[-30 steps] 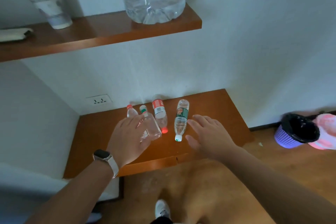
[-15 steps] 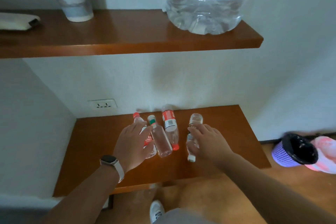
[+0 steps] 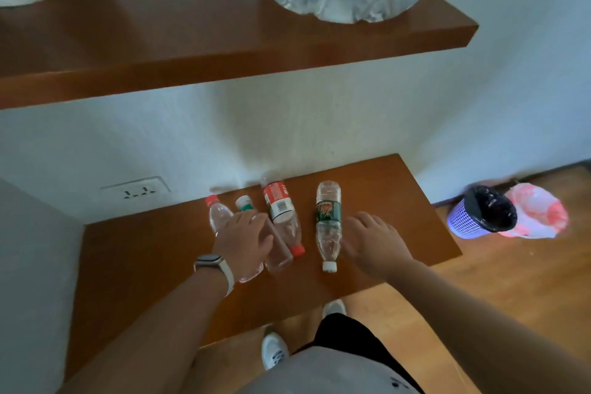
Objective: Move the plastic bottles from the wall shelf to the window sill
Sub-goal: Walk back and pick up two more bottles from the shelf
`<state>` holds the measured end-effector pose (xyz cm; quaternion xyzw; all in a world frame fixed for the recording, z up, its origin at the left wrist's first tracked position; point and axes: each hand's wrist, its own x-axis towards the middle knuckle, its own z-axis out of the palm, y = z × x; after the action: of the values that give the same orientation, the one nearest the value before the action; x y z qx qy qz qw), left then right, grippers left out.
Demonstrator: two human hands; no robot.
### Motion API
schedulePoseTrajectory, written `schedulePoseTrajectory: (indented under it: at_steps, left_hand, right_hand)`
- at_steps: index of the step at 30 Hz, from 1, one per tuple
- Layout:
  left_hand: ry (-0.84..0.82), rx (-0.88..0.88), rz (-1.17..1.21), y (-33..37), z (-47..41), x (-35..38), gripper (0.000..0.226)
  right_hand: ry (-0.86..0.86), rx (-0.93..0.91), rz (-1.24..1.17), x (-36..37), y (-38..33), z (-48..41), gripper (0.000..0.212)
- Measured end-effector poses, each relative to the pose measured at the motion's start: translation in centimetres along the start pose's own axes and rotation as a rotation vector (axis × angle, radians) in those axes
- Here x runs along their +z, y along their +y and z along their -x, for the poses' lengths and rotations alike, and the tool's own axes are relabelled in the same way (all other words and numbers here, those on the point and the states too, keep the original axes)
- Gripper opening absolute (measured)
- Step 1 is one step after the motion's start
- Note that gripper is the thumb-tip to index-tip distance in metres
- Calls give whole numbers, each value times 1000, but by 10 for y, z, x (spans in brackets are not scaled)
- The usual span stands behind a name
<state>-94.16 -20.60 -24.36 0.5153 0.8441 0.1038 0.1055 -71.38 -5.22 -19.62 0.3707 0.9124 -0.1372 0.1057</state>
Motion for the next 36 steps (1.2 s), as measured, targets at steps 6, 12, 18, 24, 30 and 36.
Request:
schedulePoseTrajectory:
  at_steps: [6,12,18,24,30,36]
  left_hand:
    - [-57,-59,68,15,-30,11,44]
    - [-96,-277,232,39,-76,17,50]
    - [-155,-367,204,48,-109,31,62]
    - [-238,-536,362,47,-122,39,78]
    - [-243,-634,551,49,-129,48,87]
    - [-222,-634,666,48,-127,51,86]
  right_hand:
    - [-18,85,-134,25,10,-26,46]
    - [-37,259,-445,47,16,-63,59]
    - [-28,426,-728,64,21,-93,64]
    - [-76,528,-841,76,22,-108,79]
    - [-94,524,-917,78,16,-116,62]
    - [-94,561,-967,78,14,-118,50]
